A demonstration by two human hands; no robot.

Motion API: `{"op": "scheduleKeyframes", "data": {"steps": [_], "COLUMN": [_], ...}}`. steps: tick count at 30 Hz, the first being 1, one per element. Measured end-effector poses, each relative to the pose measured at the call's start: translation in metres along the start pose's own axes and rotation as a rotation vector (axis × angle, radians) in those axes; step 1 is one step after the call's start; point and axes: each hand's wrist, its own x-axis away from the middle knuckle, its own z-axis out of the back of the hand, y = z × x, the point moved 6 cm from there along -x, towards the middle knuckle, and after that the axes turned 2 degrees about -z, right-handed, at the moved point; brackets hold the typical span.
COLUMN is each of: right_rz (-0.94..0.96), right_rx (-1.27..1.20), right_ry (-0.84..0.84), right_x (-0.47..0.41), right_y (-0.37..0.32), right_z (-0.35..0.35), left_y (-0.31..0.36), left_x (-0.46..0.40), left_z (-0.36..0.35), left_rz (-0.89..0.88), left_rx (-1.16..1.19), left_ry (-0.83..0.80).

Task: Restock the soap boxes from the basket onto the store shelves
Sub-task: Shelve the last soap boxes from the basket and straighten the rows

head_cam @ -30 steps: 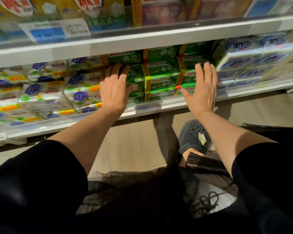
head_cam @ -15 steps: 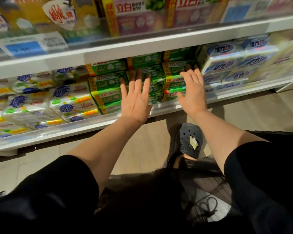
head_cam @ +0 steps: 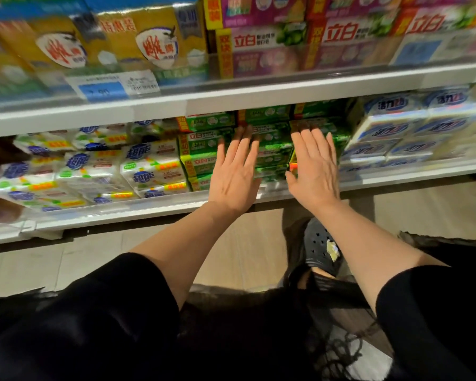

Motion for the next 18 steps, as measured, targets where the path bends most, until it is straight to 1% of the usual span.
{"op": "scheduleKeyframes", "data": {"steps": [3,5,6,8,10,13,15,18], "right_rz": [0.215,0.324,0.362,0.409,0.429,0.423,0.443,0.465], "right_rx": [-0.022,-0.04,-0.043,-0.04,-0.044,-0.041,-0.035,0.021], "right_ry": [-0.028,-0.075,-0.101,-0.148,-0.18,-0.18,-0.173,-0.224], "right_x": [0.004,0.004,0.005,0.004,0.003,-0.002,-0.005,-0.005], "right_y": [-0.05,-0.08,-0.094,-0.12,-0.143,-0.173,-0.193,-0.213], "right_z": [-0.01,-0.021,-0.026,-0.034,-0.04,-0.044,-0.044,-0.052], "left_y": [-0.036,-0.068,-0.085,-0.114,-0.138,-0.159,-0.162,-0.163], "left_x": [0.026,0.046,0.056,0.077,0.098,0.12,0.121,0.114], "left_z": [0.009,0.013,0.015,0.014,0.01,0.006,0.004,0.008], "left_rz": [0.102,0.206,0.266,0.388,0.467,0.502,0.465,0.43], "left_rx": [-0.016,-0.057,-0.064,-0.066,-0.08,-0.084,-0.083,-0.106], "left_ry": [0.149,0.167,0.151,0.066,0.011,-0.053,-0.106,-0.116]}}
